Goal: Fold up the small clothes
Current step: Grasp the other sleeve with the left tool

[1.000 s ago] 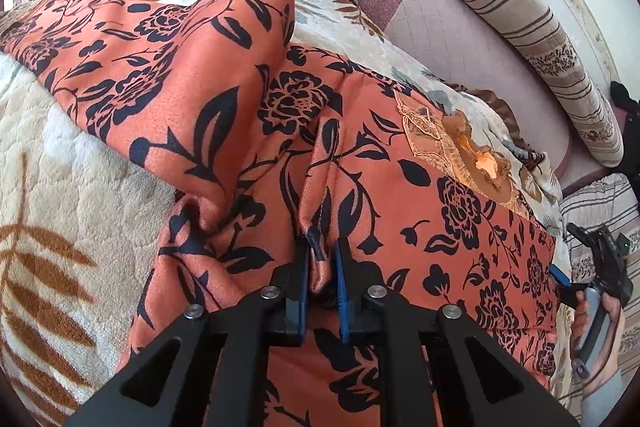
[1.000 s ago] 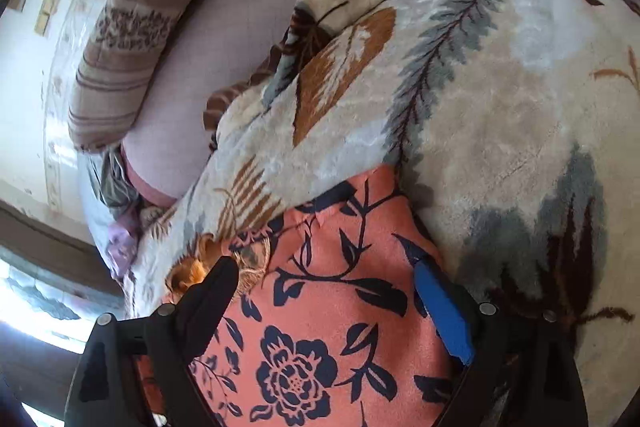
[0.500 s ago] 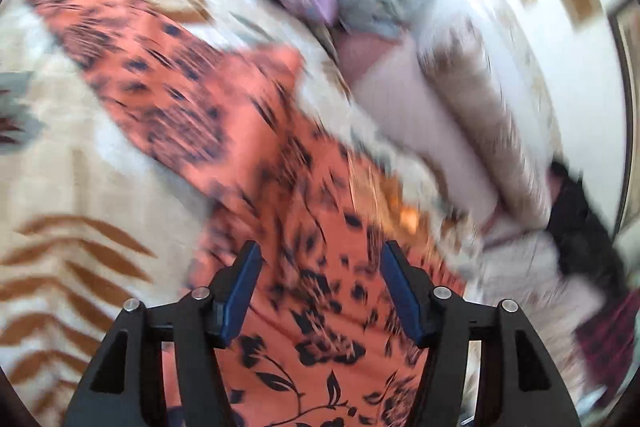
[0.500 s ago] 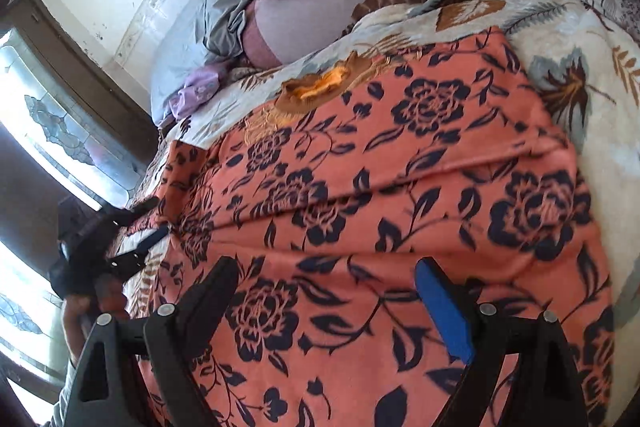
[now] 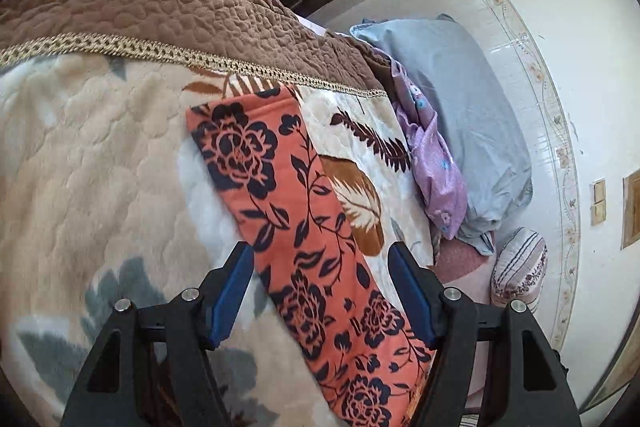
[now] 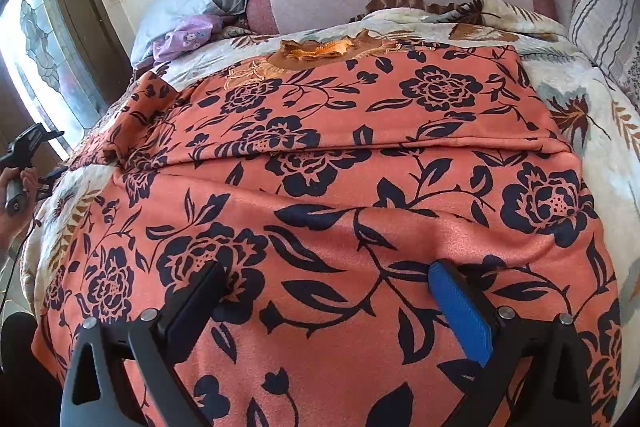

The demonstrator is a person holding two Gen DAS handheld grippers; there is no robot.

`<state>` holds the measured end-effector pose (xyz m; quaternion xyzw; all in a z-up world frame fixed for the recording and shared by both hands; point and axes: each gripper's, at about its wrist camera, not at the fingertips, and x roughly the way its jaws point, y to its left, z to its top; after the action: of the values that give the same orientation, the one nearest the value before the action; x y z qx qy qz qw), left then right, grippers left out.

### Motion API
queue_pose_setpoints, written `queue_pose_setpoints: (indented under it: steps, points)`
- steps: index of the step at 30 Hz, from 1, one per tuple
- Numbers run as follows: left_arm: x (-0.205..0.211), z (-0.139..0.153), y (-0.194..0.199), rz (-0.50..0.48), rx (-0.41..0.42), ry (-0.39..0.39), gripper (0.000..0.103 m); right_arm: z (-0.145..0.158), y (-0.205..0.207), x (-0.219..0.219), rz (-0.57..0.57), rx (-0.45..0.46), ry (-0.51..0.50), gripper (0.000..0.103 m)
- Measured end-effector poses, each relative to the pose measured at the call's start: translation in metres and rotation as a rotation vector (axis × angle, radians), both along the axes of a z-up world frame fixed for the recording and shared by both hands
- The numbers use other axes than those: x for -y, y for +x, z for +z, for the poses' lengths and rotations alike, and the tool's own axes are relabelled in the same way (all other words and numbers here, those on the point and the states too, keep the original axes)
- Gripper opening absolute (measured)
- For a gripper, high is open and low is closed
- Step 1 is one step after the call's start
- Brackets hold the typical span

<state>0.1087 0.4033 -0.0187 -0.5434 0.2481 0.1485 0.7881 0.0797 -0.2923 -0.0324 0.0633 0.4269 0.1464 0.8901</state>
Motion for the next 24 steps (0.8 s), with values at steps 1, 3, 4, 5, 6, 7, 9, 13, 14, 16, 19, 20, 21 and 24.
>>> queue_pose_setpoints:
  steps: [1, 3, 4, 5, 6, 7, 9, 13, 14, 16, 19, 20, 21, 24]
  points:
    - [-0.004, -0.004, 0.004, 0.014, -0.011, 0.002, 0.07, 0.0, 0.0, 0.0, 0.0, 0.0, -0.001, 0.102]
    - [-0.01, -0.014, 0.011, 0.029, -0.037, -0.006, 0.07, 0.0, 0.001, -0.002, 0.001, 0.0, -0.007, 0.102]
    - [-0.014, -0.02, 0.011, 0.038, -0.052, -0.016, 0.07, -0.001, 0.001, -0.002, 0.002, 0.0, -0.009, 0.102]
    - [-0.017, -0.028, 0.011, 0.051, -0.054, -0.031, 0.07, -0.001, 0.001, -0.002, 0.002, -0.001, -0.01, 0.102]
    - [-0.019, -0.031, 0.011, 0.064, -0.041, -0.03, 0.07, -0.001, 0.001, -0.002, 0.002, -0.001, -0.01, 0.102]
    - [-0.018, -0.03, 0.011, 0.073, -0.039, -0.016, 0.07, -0.001, 0.002, -0.002, 0.002, -0.001, -0.009, 0.102]
    - [-0.016, -0.027, 0.015, 0.082, -0.06, 0.012, 0.07, -0.001, 0.002, -0.002, 0.002, -0.001, -0.008, 0.102]
    - [-0.024, -0.026, 0.038, 0.073, -0.212, 0.084, 0.005, -0.002, 0.002, -0.002, 0.001, -0.002, -0.006, 0.102]
    - [-0.028, -0.031, 0.043, 0.056, -0.25, 0.083, 0.006, -0.002, 0.003, -0.002, 0.001, -0.002, -0.004, 0.102]
    - [-0.028, -0.027, 0.045, 0.053, -0.277, 0.1, 0.005, -0.002, 0.003, -0.002, 0.001, -0.003, -0.002, 0.102]
    - [-0.007, 0.017, 0.049, 0.029, -0.284, 0.259, 0.005, -0.002, 0.004, -0.001, 0.0, -0.003, 0.002, 0.102]
    - [0.006, 0.04, 0.051, 0.008, -0.253, 0.326, 0.005, -0.002, 0.004, -0.001, 0.0, -0.004, 0.003, 0.102]
    - [0.023, 0.066, 0.051, -0.02, -0.215, 0.401, 0.005, -0.002, 0.004, -0.001, -0.001, -0.004, 0.002, 0.102]
    - [0.095, 0.147, 0.05, -0.126, -0.059, 0.611, 0.005, -0.002, 0.004, -0.003, -0.003, -0.006, -0.004, 0.102]
